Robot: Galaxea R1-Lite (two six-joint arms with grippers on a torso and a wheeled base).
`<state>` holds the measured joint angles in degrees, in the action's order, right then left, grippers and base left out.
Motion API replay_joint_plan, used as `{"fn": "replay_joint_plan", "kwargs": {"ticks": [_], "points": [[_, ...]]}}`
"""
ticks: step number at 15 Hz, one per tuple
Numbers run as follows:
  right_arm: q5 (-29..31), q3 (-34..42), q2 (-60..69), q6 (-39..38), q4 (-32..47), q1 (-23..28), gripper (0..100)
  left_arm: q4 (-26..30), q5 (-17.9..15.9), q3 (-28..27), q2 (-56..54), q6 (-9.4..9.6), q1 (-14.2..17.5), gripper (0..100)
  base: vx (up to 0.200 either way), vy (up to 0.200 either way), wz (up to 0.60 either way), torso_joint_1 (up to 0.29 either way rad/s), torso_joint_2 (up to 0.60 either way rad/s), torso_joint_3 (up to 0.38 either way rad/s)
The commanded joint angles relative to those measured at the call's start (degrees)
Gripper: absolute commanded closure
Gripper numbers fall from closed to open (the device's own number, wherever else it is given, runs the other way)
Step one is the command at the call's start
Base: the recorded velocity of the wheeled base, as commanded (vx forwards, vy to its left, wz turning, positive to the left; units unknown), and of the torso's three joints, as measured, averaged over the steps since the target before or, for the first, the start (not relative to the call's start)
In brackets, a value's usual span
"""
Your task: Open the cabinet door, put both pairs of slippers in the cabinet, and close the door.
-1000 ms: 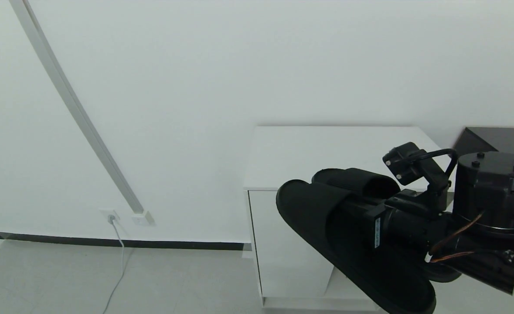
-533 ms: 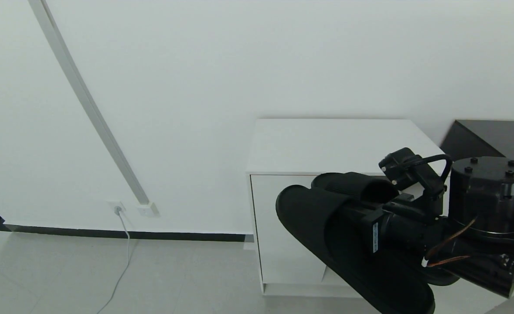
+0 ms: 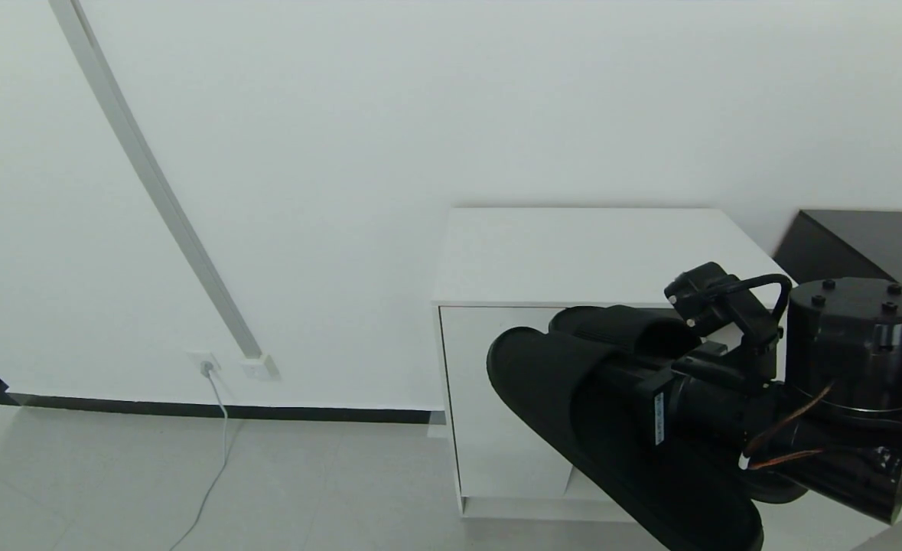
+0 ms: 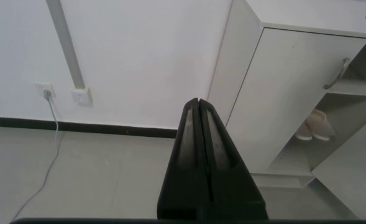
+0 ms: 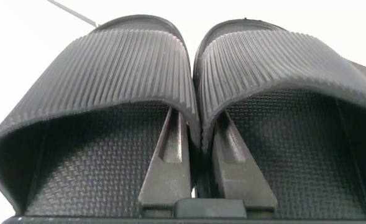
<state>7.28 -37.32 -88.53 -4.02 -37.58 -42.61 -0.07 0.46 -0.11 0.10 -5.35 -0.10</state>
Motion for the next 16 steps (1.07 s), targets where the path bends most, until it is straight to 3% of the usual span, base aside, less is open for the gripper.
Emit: {"fn": "replay_joint_plan", "kwargs": {"ticks": [1,16], "points": [[0.0,0.0,-0.3,0.3,0.0,0.0,100,0.0,0.1,-0.1,0.0,-0.01,0.0,100,0.0,0.0,0.0,0.0,0.0,0.0],[0.0,0.4,-0.3,0.6,-0.1,0.0,100,0.0,0.0,0.0,0.0,-0.01,0.0,100,0.0,-0.2,0.0,0.003,0.0,0.002]]}}
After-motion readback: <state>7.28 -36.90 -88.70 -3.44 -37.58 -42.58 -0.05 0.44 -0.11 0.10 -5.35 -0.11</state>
